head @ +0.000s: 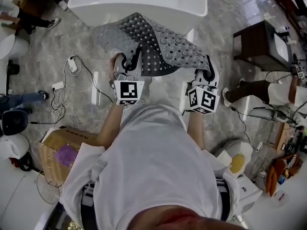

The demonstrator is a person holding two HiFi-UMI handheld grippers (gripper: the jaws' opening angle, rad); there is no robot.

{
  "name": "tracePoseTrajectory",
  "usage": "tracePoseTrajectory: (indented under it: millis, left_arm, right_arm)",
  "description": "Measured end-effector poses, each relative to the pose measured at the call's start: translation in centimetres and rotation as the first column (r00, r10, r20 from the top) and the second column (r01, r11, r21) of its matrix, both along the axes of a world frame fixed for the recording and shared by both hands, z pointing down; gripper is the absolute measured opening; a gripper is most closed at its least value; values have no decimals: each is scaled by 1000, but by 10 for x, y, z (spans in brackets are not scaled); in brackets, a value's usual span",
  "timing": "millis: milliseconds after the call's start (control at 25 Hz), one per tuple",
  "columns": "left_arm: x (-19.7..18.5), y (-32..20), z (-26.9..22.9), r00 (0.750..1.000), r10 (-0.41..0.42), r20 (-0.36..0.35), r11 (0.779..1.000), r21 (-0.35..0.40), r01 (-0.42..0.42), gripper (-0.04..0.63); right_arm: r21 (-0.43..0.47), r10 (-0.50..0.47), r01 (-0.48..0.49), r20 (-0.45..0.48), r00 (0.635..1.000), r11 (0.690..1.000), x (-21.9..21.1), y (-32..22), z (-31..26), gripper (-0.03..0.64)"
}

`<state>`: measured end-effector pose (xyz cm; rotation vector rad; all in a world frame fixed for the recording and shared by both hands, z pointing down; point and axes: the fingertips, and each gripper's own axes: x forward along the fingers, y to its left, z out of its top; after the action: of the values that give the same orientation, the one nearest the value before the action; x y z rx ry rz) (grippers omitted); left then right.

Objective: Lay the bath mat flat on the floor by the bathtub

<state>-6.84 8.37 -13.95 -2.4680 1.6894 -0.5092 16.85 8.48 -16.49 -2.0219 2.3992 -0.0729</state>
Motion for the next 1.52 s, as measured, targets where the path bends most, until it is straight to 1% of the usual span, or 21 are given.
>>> tracePoseTrajectory:
  millis: [160, 320, 560, 720, 800, 840, 920, 1000, 1080, 1160, 1280, 1360, 1520]
  left_arm:
    - [10, -42, 15, 1000, -2, 9, 1000, -10, 2, 55]
    - [10, -78, 35, 1000, -15, 23, 1000, -25, 15, 57]
    - [15, -126, 75, 998, -19, 60, 995, -93, 24, 57]
    - [23, -155, 101, 996, -32, 86, 992, -120, 42, 57]
    - [24, -169, 109, 996, -39, 85, 993, -106, 48, 57]
    - [26, -175, 112, 995, -36, 88, 996, -82, 44, 57]
    - [32, -182, 118, 994, -20, 110, 999, -29, 23, 57]
    - [34, -186, 128, 991, -5, 131, 1000, -10, 6, 57]
    - [22, -192, 139, 990, 3, 139, 1000, -7, -2, 57]
    - [3, -200, 155, 992, -1, 129, 1000, 1, 1, 57]
    - [-17, -204, 193, 992, -10, 125, 1000, 24, 8, 57]
    - [-18, -201, 225, 992, -13, 129, 1000, 30, 9, 57]
    - [-21, -202, 286, 995, -24, 97, 999, 44, 20, 57]
  right_arm:
    - [-28, -11, 11, -11, 1000, 1000, 9, -45, 17, 17]
    - [-69, -10, 10, 3, 1000, 998, 15, -84, 40, 17]
    - [-132, -25, 27, 18, 1000, 991, 24, -133, 80, 17]
    - [-158, -42, 46, 30, 999, 986, 34, -165, 108, 17]
    - [-166, -52, 56, 27, 998, 984, 34, -181, 120, 17]
    - [-168, -58, 61, 27, 998, 984, 34, -186, 126, 17]
    - [-158, -65, 70, 37, 997, 985, 36, -194, 138, 17]
    - [-138, -69, 75, 45, 997, 988, 33, -199, 149, 17]
    - [-119, -71, 75, 41, 997, 990, 19, -205, 156, 17]
    - [-101, -70, 72, 22, 997, 992, 1, -209, 168, 17]
    - [-69, -67, 67, 3, 998, 995, -15, -207, 201, 17]
    - [-53, -62, 61, -5, 998, 997, -13, -202, 230, 17]
    - [-31, -42, 41, -31, 999, 999, -6, -199, 287, 17]
